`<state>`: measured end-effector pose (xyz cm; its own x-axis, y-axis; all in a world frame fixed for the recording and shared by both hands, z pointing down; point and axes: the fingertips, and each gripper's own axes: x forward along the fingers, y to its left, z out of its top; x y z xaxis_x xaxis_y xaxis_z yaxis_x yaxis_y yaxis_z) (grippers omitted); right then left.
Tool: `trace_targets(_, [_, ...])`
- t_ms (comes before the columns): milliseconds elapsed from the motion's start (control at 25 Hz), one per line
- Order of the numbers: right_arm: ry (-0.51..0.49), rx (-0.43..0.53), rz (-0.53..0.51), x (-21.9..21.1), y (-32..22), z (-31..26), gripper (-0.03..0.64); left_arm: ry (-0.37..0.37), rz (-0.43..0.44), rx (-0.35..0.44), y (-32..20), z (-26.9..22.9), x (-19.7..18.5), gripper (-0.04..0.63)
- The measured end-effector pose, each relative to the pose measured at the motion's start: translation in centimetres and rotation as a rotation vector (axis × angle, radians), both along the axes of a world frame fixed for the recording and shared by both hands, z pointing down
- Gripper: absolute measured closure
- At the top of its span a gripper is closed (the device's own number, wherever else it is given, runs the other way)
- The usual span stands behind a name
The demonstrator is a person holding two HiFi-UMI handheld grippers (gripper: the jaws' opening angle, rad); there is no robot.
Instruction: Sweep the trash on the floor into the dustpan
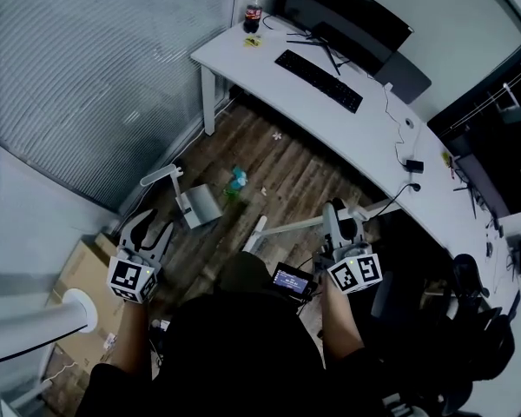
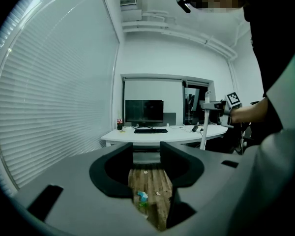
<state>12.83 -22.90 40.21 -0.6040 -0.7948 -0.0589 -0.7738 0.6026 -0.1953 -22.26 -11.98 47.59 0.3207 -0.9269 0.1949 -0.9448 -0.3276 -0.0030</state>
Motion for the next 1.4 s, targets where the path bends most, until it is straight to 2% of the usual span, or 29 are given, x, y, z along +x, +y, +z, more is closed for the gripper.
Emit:
trace_targets(200, [-0.009, 0.027, 0.017, 0.5, -4.3, -0.5, 0.528, -0.096, 0.012, -0.055, -2.8, 1.5, -1.9, 0.423])
trace_targets(320, [-0.01, 0.039, -0.006, 0.6, -6.9, -0.6, 0.528, -0.173, 0.03, -0.121, -5.1, 2.7, -2.5, 0.416])
trace_targets(480, [-0.005, 0.036, -0.052, 0.3, -10.8, 0.1, 0.529, -0.212, 0.038, -0.223, -8.0, 4.5, -4.0, 0.405])
trace_targets(640, [0.005, -0.003, -0.096, 0.2, -14.6, 1.6, 0.529, -0.344, 0.044, -0.325, -10.1, 6.5, -5.7, 0.391])
trace_targets(920, [0.03, -0.042, -0.179, -0.7, -21.6, 3.5, 0.529, -0.564, 0.119, -0.51, -12.9, 9.9, -7.5, 0.379])
trace_targets(1160, [0.037, -0.043, -0.265, -0.9, -26.5, 4.2, 0.529, -0.616, 0.176, -0.689, -13.5, 14.1, -8.8, 0.368])
trace_targets(1400, [0.056, -0.017, -0.376, -2.1, -29.7, 4.5, 0.529, -0.726, 0.233, -0.844, -13.8, 18.0, -10.4, 0.367])
